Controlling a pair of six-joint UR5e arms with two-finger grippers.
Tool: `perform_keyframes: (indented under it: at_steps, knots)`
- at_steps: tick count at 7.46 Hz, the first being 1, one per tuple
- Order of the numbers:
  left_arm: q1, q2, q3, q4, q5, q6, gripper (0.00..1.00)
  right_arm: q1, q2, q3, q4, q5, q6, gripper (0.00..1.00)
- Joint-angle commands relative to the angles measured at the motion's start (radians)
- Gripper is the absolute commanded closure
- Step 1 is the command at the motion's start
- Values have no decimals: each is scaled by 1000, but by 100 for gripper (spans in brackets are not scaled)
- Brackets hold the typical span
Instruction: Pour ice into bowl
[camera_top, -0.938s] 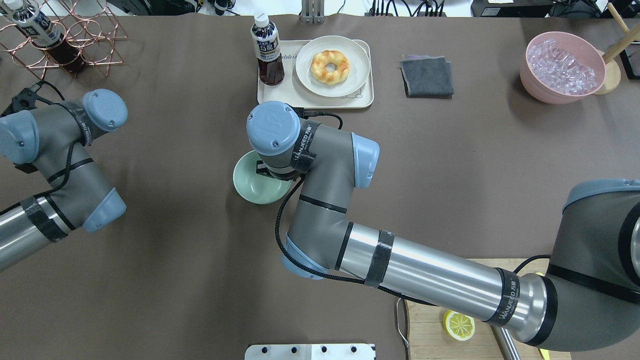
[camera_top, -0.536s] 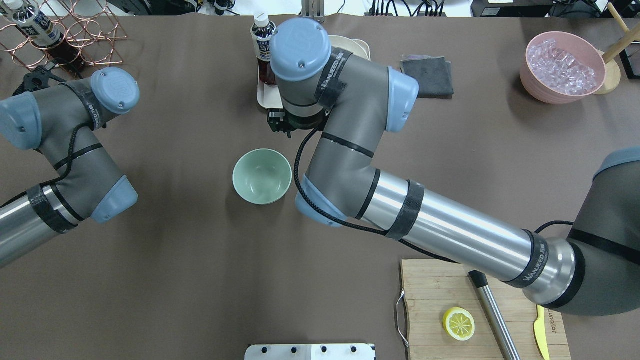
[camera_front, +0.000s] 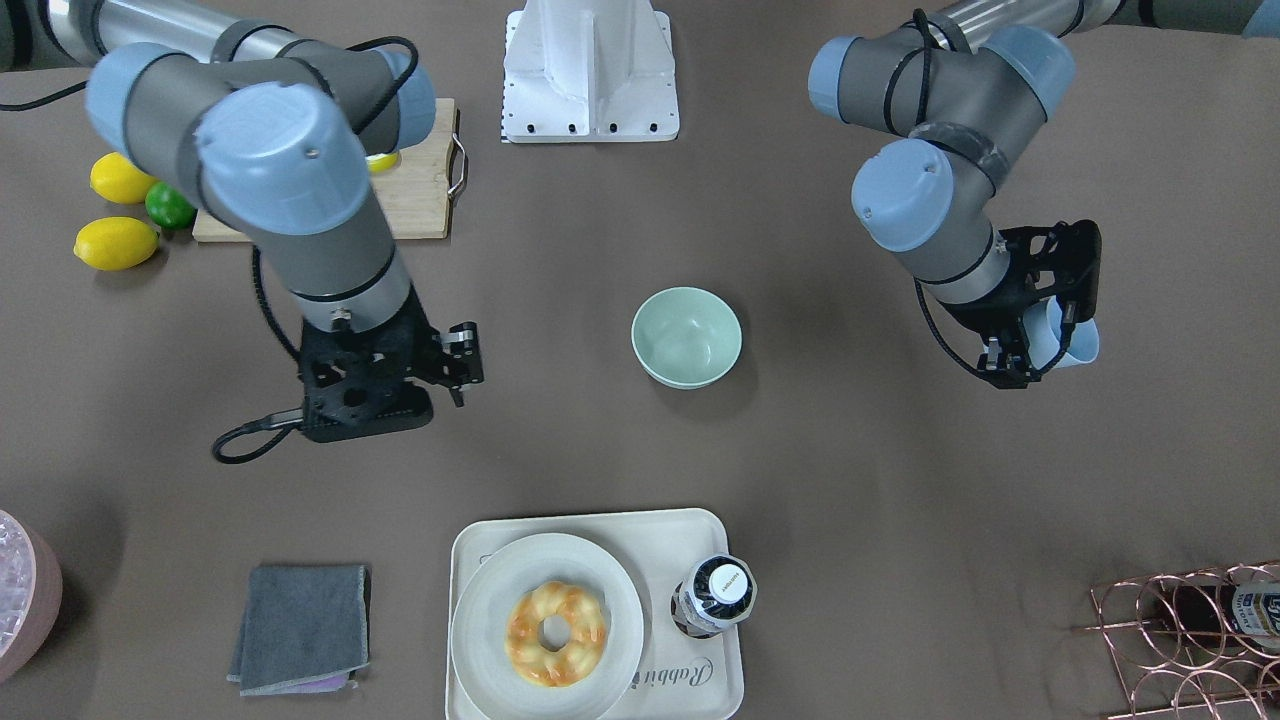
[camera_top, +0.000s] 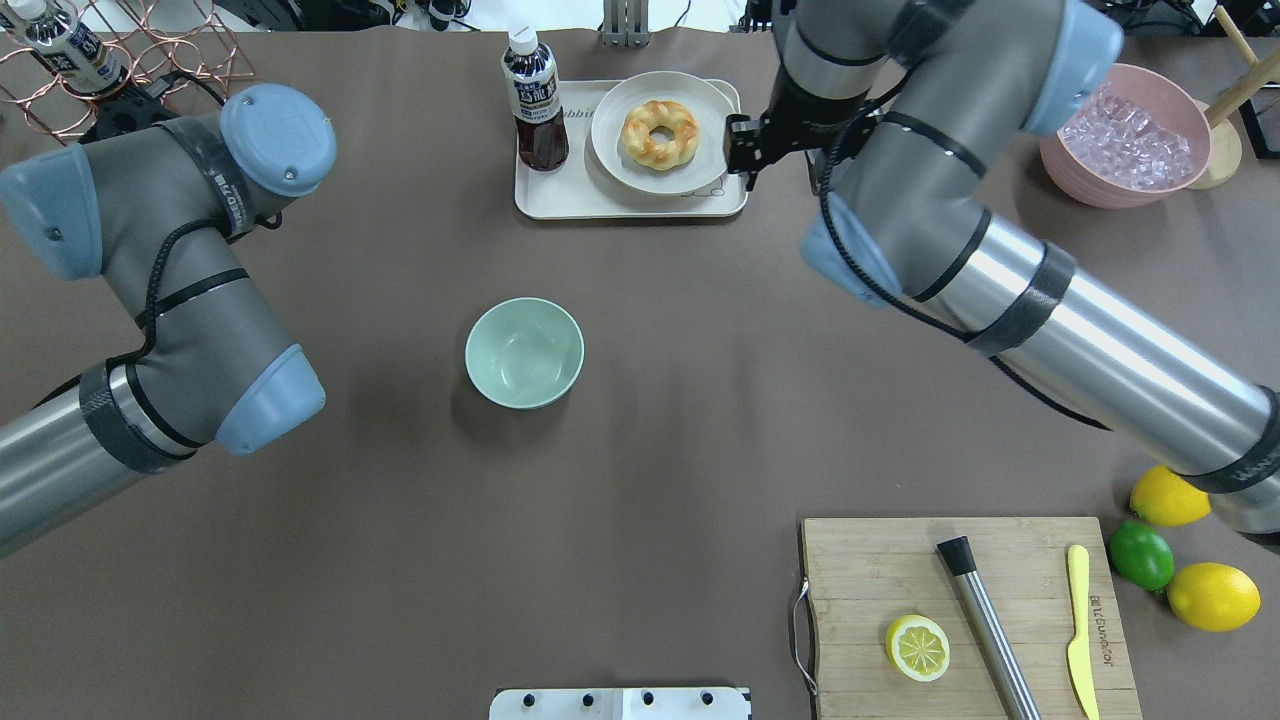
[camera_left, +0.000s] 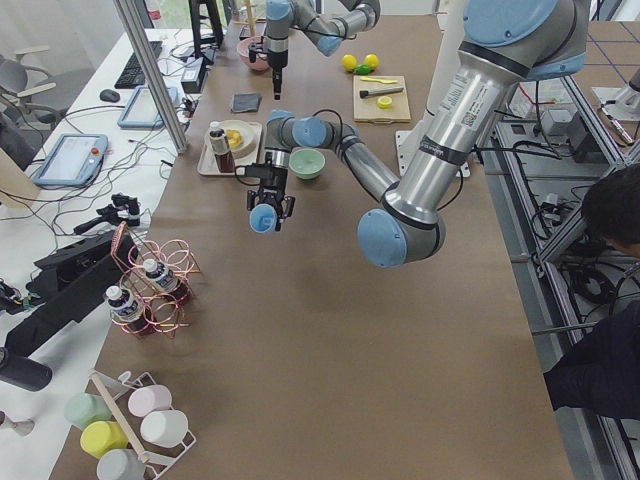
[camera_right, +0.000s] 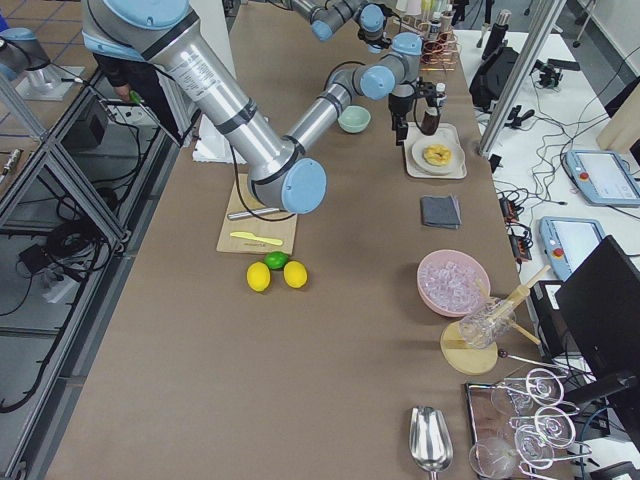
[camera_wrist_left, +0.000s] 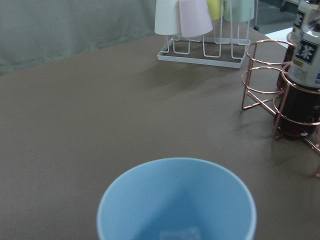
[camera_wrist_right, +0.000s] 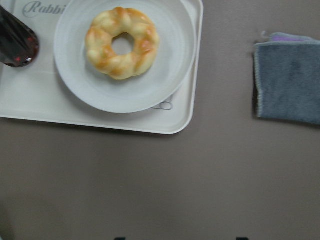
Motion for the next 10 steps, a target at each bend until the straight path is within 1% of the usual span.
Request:
perform_keyframes:
  at_steps: [1,2,3,4,5,6,7,8,9,10]
  knots:
    - [86,-136,-53,96,-69,-29,42,215,-184,28,11,199,-265,21]
    - [112,-182,-55,97,-83,-64,42,287,-252,28,11,255,-389,21]
    - [152,-229,-52,97,-85,-96,42,361,-328,31,11,285,-505,21]
    - [192,-262,-52,87,-86,-136,42,428,-405,37,11,291,-620,21]
    - [215,-286,-53,54,-101,-159,42,487,-462,37,13,303,-693,21]
    - [223,-290,-44,-16,-117,-205,42,539,-520,34,20,308,-776,21]
    - [237,-290,-31,-69,-118,-236,42,576,-563,31,22,307,-822,21]
    - [241,-288,-12,-124,-118,-251,42,610,-586,25,22,307,-826,20]
    - [243,-283,20,-211,-118,-274,44,639,-616,22,26,305,-830,18]
    - [241,-280,43,-269,-118,-320,44,667,-643,14,26,304,-859,15]
